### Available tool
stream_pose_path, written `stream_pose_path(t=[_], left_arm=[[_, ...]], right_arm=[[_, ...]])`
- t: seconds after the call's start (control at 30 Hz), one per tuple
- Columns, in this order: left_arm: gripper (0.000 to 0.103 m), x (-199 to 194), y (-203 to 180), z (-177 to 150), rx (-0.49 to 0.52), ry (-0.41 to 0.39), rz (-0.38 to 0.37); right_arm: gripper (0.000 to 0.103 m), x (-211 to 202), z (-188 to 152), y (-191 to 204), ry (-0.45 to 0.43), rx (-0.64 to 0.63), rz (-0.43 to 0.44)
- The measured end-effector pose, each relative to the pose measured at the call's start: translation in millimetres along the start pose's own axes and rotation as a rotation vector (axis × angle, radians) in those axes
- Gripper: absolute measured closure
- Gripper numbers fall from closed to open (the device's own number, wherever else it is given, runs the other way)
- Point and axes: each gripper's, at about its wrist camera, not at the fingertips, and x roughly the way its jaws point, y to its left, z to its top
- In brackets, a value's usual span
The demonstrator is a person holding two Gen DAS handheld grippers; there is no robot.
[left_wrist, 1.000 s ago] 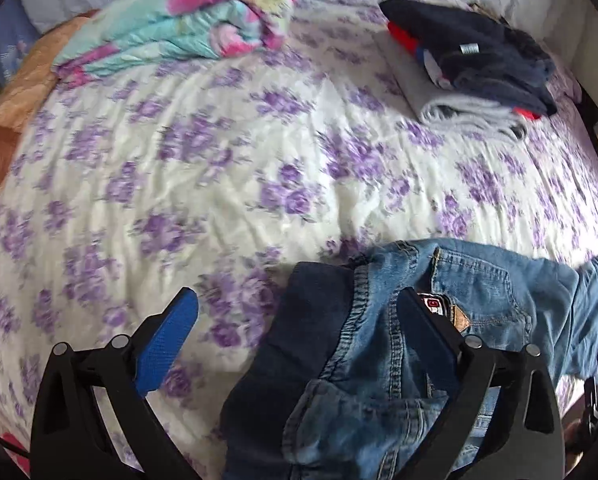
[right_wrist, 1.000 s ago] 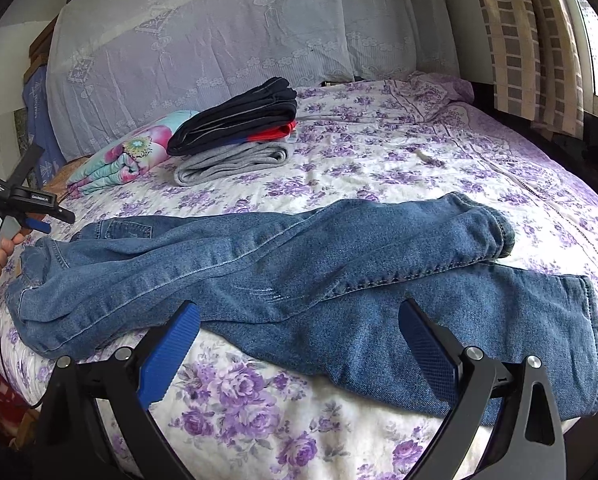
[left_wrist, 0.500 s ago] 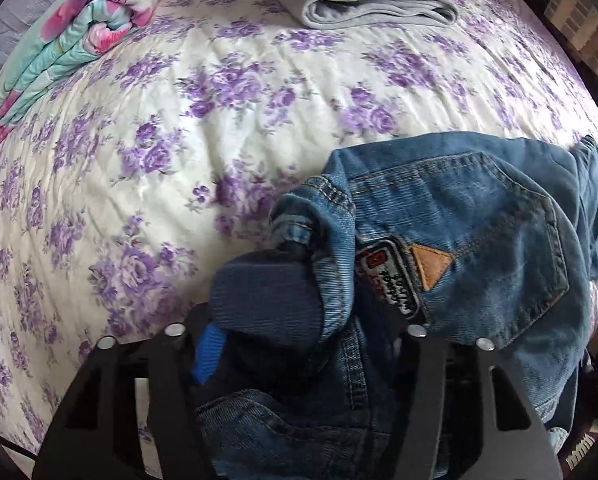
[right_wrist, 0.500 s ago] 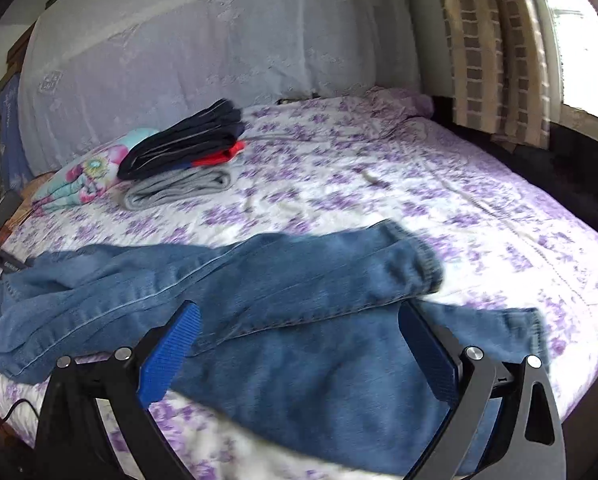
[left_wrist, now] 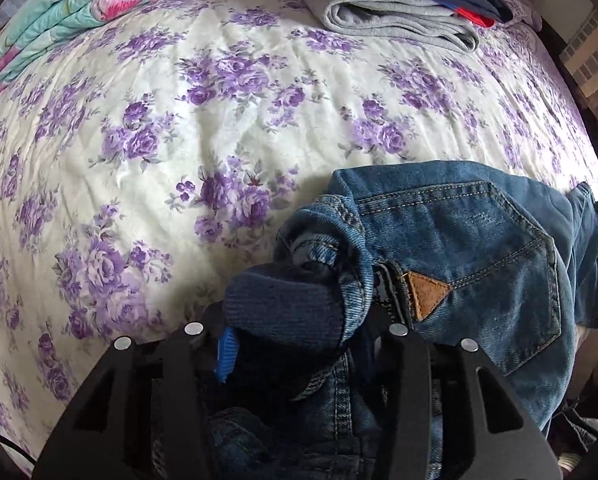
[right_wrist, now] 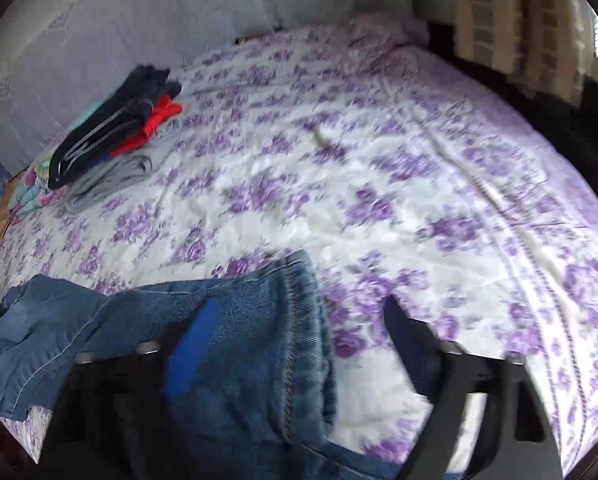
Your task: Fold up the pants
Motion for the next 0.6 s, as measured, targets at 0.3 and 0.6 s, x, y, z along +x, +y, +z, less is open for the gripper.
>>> stream_pose_path(t=[0.3,0.6], left_arm=[[0.059,-2,13,-2,-0.094,-0.040,-0.054],[0.058,1,42,11,-0.224,0.007,-0.158]], right_arm=[[0.098,-114,-61,40,-0.149,-0.297,0.520],[0.097,-137,-169,-32,0.133,-0.343,0.466]])
